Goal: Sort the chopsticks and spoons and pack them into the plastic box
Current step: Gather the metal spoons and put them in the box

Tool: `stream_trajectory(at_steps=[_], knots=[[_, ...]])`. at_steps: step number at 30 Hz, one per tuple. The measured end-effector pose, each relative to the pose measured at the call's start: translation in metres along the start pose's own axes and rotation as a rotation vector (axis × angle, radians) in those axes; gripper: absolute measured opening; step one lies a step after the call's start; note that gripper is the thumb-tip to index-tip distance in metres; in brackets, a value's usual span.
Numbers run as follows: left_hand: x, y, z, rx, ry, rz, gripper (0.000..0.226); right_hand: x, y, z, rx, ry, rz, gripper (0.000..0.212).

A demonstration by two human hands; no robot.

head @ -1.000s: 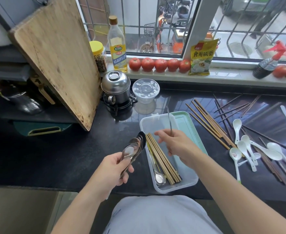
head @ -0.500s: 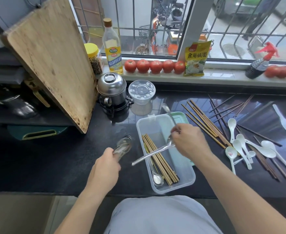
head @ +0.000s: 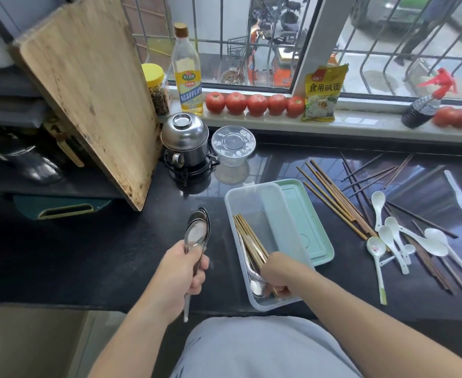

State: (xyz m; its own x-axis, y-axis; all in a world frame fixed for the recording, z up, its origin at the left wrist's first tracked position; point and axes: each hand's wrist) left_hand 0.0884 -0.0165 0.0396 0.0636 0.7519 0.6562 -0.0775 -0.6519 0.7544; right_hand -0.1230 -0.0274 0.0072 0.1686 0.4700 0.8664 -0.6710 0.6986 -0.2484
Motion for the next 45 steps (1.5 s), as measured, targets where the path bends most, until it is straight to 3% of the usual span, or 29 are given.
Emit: stream_trajectory(at_steps=[2, 3, 5, 7, 10, 12, 17, 21, 24, 28, 36, 41, 43, 45], knots=[[0.002, 0.002, 0.000, -0.010, -0.036, 0.000, 0.015, -0.005, 0.005, 0.002, 0.303, 0.123, 0.084, 0.017], [0.004, 0.003, 0.001, -0.023, -0.054, -0.001, 0.015, -0.005, 0.004, 0.006, 0.261, 0.206, 0.142, 0.016], [0.006, 0.005, 0.003, -0.049, -0.095, -0.005, 0.015, 0.004, -0.004, 0.016, -0.112, 0.303, 0.288, 0.021], [0.008, 0.005, 0.003, -0.081, -0.159, -0.028, 0.014, 0.025, -0.018, 0.023, -0.528, 0.201, 0.443, 0.022], [0.011, 0.006, -0.003, -0.204, -0.202, -0.075, 0.016, 0.056, -0.035, 0.027, -0.763, -0.070, 0.610, 0.024], [0.013, 0.006, -0.006, -0.328, -0.162, -0.114, 0.018, 0.057, -0.038, 0.024, -0.735, -0.104, 0.650, 0.020], [0.019, 0.005, -0.013, -0.612, -0.029, -0.209, 0.020, 0.043, -0.038, 0.014, -0.524, 0.166, 0.669, 0.010], [0.020, 0.006, -0.016, -0.606, 0.038, -0.223, 0.021, 0.047, -0.040, 0.016, -0.759, 0.023, 0.598, 0.021], [0.018, 0.006, -0.011, -0.606, 0.070, -0.191, 0.021, 0.045, -0.034, 0.023, -0.649, -0.060, 0.555, 0.027], [0.016, 0.004, -0.013, -0.536, 0.038, -0.149, 0.018, 0.041, -0.031, 0.023, -0.349, 0.113, 0.617, 0.020], [0.018, -0.005, -0.029, -0.412, 0.052, -0.168, 0.016, 0.043, -0.029, 0.034, -0.369, 0.104, 0.628, 0.003], [0.016, -0.006, -0.022, -0.420, 0.019, -0.181, 0.019, 0.045, -0.025, 0.041, -0.497, -0.126, 0.695, 0.036], [0.017, -0.004, -0.021, -0.340, 0.015, -0.172, 0.017, 0.043, -0.026, 0.042, -0.466, -0.086, 0.670, 0.031], [0.016, -0.004, -0.021, -0.256, 0.022, -0.149, 0.016, 0.041, -0.026, 0.043, -0.371, 0.058, 0.603, 0.019]])
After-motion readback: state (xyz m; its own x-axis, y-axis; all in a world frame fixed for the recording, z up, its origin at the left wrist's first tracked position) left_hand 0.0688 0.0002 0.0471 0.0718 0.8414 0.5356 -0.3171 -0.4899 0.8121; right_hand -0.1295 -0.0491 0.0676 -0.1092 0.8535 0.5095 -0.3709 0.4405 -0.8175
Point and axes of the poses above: each hand's wrist, its own x-axis away from the middle knuckle, its own z-axis out of the back of the hand, y = z × x, and after that the axes turned 7 degrees about -x, right-handed
